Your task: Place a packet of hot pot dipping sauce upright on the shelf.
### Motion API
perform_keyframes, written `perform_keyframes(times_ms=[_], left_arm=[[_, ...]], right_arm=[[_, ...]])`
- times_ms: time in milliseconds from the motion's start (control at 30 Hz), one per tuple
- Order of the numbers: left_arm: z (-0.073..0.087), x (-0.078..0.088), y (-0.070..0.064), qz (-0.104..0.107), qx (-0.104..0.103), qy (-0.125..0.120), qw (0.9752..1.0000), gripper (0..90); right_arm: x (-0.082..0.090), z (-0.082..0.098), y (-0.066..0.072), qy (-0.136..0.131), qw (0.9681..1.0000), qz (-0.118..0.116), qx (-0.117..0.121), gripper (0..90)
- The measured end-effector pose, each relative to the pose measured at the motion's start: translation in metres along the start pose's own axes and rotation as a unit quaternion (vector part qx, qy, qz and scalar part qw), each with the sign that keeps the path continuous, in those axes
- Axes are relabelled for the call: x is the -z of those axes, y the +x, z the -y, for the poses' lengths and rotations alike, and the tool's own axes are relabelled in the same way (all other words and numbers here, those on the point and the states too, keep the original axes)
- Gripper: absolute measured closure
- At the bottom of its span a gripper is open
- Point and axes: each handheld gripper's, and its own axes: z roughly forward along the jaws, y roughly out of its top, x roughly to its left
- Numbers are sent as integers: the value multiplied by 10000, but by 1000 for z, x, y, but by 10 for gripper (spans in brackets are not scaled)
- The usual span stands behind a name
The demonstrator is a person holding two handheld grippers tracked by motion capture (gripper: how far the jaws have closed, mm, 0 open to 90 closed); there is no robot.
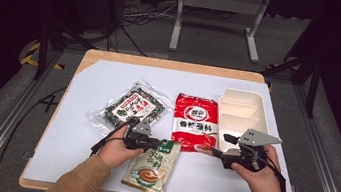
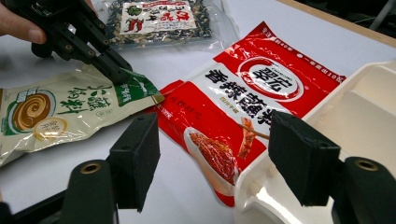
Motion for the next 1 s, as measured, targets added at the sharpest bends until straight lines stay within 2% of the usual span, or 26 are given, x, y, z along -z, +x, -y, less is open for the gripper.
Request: perform_keyframes(times_ms=[167, 300, 367, 467, 567, 633, 700, 800, 900, 967, 1000], left_arm=[[-2, 6, 2, 82, 95, -12, 9999, 863], [-5, 15, 3, 177, 169, -131, 9996, 866], [-8, 21, 2, 241, 203, -284, 9991, 867], [-13, 29, -2, 292, 170, -384, 9987, 869], [-19, 40, -7, 217, 68, -532, 9983, 870], [-22, 47, -11, 226, 33, -662, 9975, 871], [-25, 54, -14, 247, -20, -775, 9967, 872], [-29, 64, -18, 315, -13, -982, 9947, 872], [-33, 73, -23, 304, -67, -1135, 9931, 873], [-36, 80, -27, 193, -154, -1293, 9913, 872], [-36, 80, -27, 193, -154, -1293, 9913, 873]], right_arm=[[0, -1, 1, -62, 10000, -58, 34, 358], [0, -1, 0, -67, 9999, -93, 37, 368], [0, -1, 0, -105, 9999, -96, 72, 379], [1, -2, 0, -170, 9997, -98, 114, 392], [2, -3, 0, -235, 9995, -160, 100, 406], [3, -4, 0, -340, 9992, -80, 178, 411], [4, -4, 0, -339, 9993, -186, -13, 423], [5, -4, 0, -248, 9993, -215, -154, 429], [5, -5, 2, -205, 9992, -325, -124, 432], [5, -6, 4, -181, 9992, -340, -49, 431], [5, -6, 5, -175, 9992, -364, -13, 430]])
